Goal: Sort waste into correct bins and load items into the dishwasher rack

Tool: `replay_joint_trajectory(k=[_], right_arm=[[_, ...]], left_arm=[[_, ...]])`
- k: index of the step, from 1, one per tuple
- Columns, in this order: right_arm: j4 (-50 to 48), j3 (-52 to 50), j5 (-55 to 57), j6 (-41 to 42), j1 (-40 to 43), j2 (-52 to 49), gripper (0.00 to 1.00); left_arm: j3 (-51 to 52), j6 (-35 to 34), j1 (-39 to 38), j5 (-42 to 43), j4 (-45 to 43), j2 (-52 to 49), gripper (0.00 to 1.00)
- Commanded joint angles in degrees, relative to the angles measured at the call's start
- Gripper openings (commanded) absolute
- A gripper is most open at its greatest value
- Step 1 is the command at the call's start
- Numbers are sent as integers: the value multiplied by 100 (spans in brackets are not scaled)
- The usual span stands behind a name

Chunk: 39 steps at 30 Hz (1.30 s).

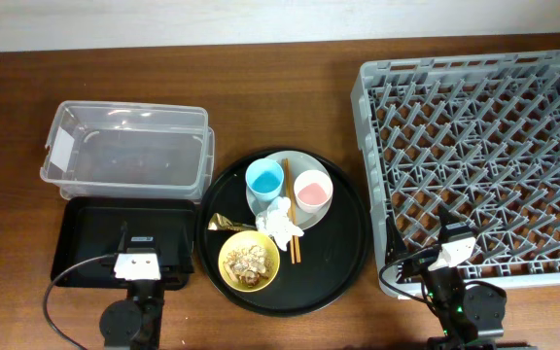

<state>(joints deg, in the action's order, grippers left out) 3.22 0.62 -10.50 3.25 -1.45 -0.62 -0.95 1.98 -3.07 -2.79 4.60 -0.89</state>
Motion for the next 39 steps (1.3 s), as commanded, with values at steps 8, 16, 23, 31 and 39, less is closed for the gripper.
replay_joint_trajectory(k=[8, 16, 23, 31, 39], right_arm=[[39, -31, 68, 66, 39, 20, 99], [42, -31, 68, 66, 39, 20, 99], [39, -31, 68, 66, 39, 20, 99], [39, -31, 68, 66, 39, 20, 99], [42, -31, 68, 66, 39, 20, 99]], left_arm=[[44, 90, -26, 46, -2, 59, 99], [44, 90, -26, 46, -2, 59, 99], [44, 90, -26, 46, -2, 59, 99], [44, 92, -26, -9, -35, 59, 99], [-55, 87, -26, 4, -109, 59, 99]])
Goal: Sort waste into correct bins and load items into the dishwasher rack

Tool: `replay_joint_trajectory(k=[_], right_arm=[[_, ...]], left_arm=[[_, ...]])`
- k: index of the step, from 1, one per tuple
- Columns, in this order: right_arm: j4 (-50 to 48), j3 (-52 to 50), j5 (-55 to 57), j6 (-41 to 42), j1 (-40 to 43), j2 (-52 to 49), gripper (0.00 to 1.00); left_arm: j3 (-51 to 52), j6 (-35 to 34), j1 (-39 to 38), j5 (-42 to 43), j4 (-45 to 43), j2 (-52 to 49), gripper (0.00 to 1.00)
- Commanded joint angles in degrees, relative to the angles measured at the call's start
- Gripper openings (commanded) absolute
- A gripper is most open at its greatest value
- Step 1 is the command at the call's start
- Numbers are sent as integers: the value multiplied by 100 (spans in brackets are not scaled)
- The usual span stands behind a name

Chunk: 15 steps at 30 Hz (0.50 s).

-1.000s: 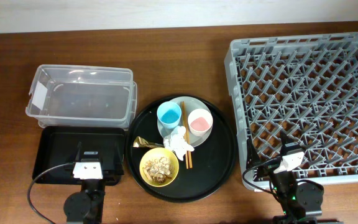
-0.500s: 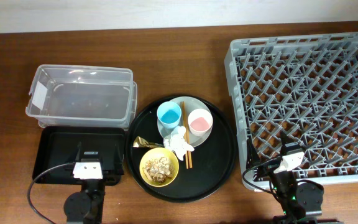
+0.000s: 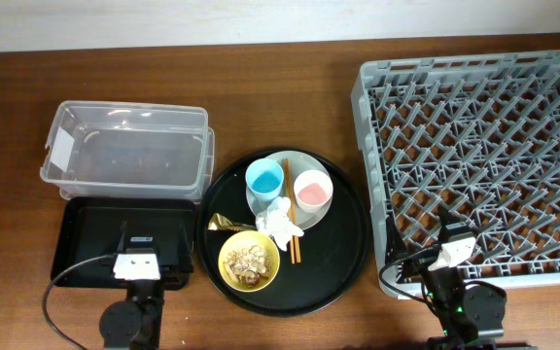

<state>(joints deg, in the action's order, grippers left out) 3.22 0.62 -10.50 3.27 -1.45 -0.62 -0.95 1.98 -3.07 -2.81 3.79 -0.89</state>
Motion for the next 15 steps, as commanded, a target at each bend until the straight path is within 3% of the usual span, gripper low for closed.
replay_joint_trajectory(k=[1, 5, 8, 11, 12, 14, 15], right_arm=[[39, -31, 68, 66, 39, 20, 99], [42, -31, 68, 63, 39, 20, 99], [39, -31, 68, 63, 39, 20, 99], [42, -31, 68, 63, 39, 20, 99], [39, -31, 68, 63, 39, 20, 99], [39, -31, 68, 66, 39, 20, 99], [39, -31, 68, 63, 39, 20, 99]], left_arm=[[-175, 87, -26, 15, 17, 59, 99], [-1427, 20, -26, 551, 977, -87, 99], [-2964, 24, -26, 815, 2004, -1014, 99], [-4951, 26, -26, 1344, 3421, -2649, 99], [-6164, 26, -26, 1652, 4461, -3722, 99], [-7534, 22, -26, 2107, 5604, -5095, 99], [-7893, 22, -26, 2343, 5790, -5523, 99]])
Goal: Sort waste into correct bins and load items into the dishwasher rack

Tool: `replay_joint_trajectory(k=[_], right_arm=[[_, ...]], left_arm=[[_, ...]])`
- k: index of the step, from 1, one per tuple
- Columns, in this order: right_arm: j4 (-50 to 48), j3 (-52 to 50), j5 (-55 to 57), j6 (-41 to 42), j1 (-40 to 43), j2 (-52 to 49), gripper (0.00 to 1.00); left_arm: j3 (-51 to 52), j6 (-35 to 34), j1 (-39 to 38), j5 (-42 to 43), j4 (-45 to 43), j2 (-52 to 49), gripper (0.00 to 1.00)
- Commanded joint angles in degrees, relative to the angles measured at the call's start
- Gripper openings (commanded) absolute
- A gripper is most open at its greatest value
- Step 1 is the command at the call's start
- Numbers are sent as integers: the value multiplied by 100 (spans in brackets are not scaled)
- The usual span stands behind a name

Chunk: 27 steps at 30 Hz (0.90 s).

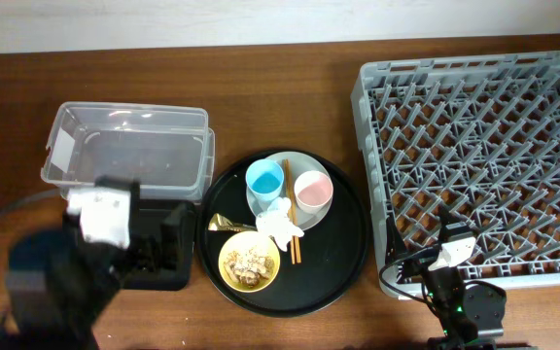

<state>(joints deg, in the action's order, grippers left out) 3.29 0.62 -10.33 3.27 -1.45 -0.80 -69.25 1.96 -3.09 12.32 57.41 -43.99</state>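
Note:
A round black tray [343, 248] holds a grey plate [297, 162] with a blue cup [263, 179] and a pink cup [312, 192]. Also on the tray are brown chopsticks [289, 248], a crumpled white tissue [280, 222], a gold spoon [222, 224] and a yellow bowl [249, 261] of food scraps. My left gripper [168, 241] is blurred, raised over the black bin [163, 277], just left of the tray. My right gripper [442, 219] rests shut at the front edge of the grey dishwasher rack [360, 107].
A clear plastic bin [129, 151] stands behind the black bin at the left. The left arm's body and cable cover much of the black bin. Bare wooden table runs along the back.
My left arm has risen from its rest at the front left and now hangs blurred over the black bin beside the tray. The right arm and every object are where they were.
At both earlier moments the two arms rested at the table's front edge, and the tray, bins and rack stood untouched. Now only the left arm has left its rest, up over the black bin.

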Motion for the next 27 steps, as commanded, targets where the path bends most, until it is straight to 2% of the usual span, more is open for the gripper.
replay_joint_trajectory(k=[1, 3, 5, 6, 7, 8, 9, 10, 12, 14, 16, 18, 20, 24, 26, 27], right_arm=[[35, -31, 50, 63, 39, 37, 99], [33, -31, 50, 66, 39, 37, 99], [35, -31, 50, 63, 39, 37, 99], [33, -31, 50, 63, 39, 37, 99], [35, -31, 50, 63, 39, 37, 99], [33, -31, 50, 63, 39, 37, 99], [33, -31, 50, 63, 39, 37, 99], [33, -31, 50, 63, 39, 37, 99], [35, -31, 50, 66, 39, 37, 99], [33, -31, 50, 63, 39, 37, 99], [33, -31, 50, 63, 39, 37, 99], [33, -31, 50, 63, 39, 37, 99], [33, -31, 50, 63, 39, 37, 99], [35, -31, 50, 63, 39, 37, 99], [33, -31, 50, 63, 39, 37, 99], [33, -31, 50, 63, 39, 37, 99]], left_arm=[[-1322, 24, -24, 1005, 680, -1585, 99], [-1434, 26, -24, 1165, 820, -2074, 98], [-1432, -87, -24, 1257, 1392, -2472, 33], [-1268, -756, -57, 953, 1504, -2542, 13], [-1060, -1318, -127, 632, 1368, -2483, 11], [-793, -1786, -267, 188, 1143, -2382, 11], [-282, -2498, -568, -636, 809, -2190, 13], [138, -3064, -796, -975, 614, -2114, 20], [852, -3727, -1102, -1019, 74, -2173, 28], [1633, -4186, -1375, -1014, -702, -2404, 30], [1941, -4271, -1532, -999, -1224, -2739, 44], [1943, -4273, -1628, -800, -1591, -3163, 49], [1943, -4360, -1696, -785, -1694, -3495, 48], [1943, -5394, -1716, -870, -1878, -4367, 49], [1943, -5394, -1716, -872, -2096, -4625, 49], [1945, -5394, -1716, -874, -2155, -4682, 45]])
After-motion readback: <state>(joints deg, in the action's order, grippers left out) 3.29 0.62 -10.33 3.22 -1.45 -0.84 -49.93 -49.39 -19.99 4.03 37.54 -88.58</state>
